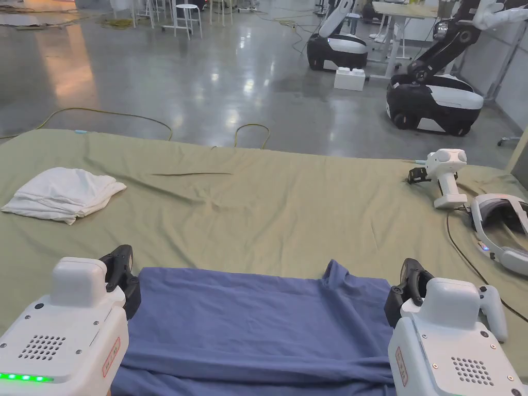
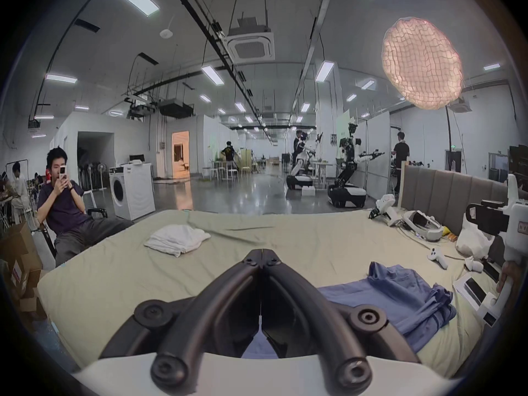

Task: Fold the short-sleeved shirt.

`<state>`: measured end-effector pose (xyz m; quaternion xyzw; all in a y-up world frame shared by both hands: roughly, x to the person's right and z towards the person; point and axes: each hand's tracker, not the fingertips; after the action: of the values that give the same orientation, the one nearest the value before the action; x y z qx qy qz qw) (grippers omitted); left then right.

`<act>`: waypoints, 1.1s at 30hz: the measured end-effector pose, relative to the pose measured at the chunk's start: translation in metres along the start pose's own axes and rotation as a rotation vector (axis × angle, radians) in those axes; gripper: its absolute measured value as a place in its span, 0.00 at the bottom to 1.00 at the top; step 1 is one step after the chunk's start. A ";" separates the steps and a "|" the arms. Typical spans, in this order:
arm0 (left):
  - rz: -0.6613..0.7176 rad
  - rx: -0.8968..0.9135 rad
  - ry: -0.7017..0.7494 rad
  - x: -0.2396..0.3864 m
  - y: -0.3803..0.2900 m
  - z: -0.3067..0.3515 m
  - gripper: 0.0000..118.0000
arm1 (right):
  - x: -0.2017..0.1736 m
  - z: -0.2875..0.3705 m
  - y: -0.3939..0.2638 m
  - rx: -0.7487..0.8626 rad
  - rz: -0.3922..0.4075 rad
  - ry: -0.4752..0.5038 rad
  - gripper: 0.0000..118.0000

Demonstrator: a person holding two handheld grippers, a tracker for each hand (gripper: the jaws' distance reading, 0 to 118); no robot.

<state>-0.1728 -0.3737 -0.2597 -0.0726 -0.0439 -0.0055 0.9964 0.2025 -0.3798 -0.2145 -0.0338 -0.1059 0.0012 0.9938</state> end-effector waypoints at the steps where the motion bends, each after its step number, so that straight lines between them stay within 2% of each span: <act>1: 0.007 -0.002 -0.007 -0.003 0.001 0.001 0.00 | -0.001 0.002 0.002 0.015 0.009 0.012 0.00; 5: -0.018 -0.056 0.024 -0.015 -0.001 0.001 0.00 | -0.006 0.009 0.009 0.045 0.065 0.009 0.00; 10: 0.009 -0.280 0.025 -0.047 -0.025 -0.010 0.00 | -0.008 0.015 0.014 0.052 0.089 0.028 0.00; 15: 0.078 -0.662 0.023 -0.075 -0.063 -0.038 0.01 | -0.007 0.013 0.009 0.007 0.079 0.047 0.00; 18: 0.093 -0.843 0.012 -0.081 -0.087 -0.057 0.16 | -0.007 0.009 0.003 -0.032 0.080 0.050 0.00; 20: 0.124 -0.927 -0.006 -0.084 -0.099 -0.069 0.34 | -0.006 0.008 -0.001 -0.056 0.079 0.055 0.00; 23: 0.223 -0.989 -0.003 -0.086 -0.109 -0.083 0.40 | -0.005 0.005 -0.006 -0.085 0.085 0.052 0.00; 25: 0.265 -1.002 0.010 -0.084 -0.114 -0.092 0.49 | -0.003 0.003 -0.009 -0.106 0.090 0.048 0.00; 28: 0.230 -1.144 0.035 -0.079 -0.123 -0.100 0.49 | 0.000 0.003 -0.012 -0.131 0.094 0.045 0.00; 30: 0.183 -1.119 0.030 -0.075 -0.119 -0.099 0.49 | 0.002 0.003 -0.013 -0.143 0.102 0.040 0.00; 33: 0.104 -1.176 0.063 -0.064 -0.114 -0.098 0.49 | 0.005 0.005 -0.016 -0.156 0.117 0.031 0.00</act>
<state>-0.2298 -0.5008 -0.3449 -0.6146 -0.0004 0.0179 0.7886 0.2067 -0.3957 -0.2079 -0.1171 -0.0884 0.0507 0.9879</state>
